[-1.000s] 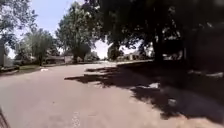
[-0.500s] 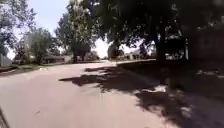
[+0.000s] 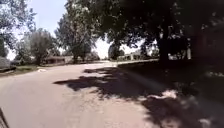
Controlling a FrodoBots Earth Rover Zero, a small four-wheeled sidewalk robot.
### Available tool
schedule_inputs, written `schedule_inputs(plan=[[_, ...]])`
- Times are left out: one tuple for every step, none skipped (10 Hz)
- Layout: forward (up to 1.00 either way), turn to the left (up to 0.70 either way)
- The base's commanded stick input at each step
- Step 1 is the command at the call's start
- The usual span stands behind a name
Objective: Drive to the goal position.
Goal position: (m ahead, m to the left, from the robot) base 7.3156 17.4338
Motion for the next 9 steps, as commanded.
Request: schedule_inputs(plan=[[0.70, 0.00], [0.70, 0.00], [0.70, 0.00], [0.70, 0.00], [0.70, 0.00], [0.70, 0.00], [0.70, 0.00], [0.70, 0.00], [0.70, 0.00]])
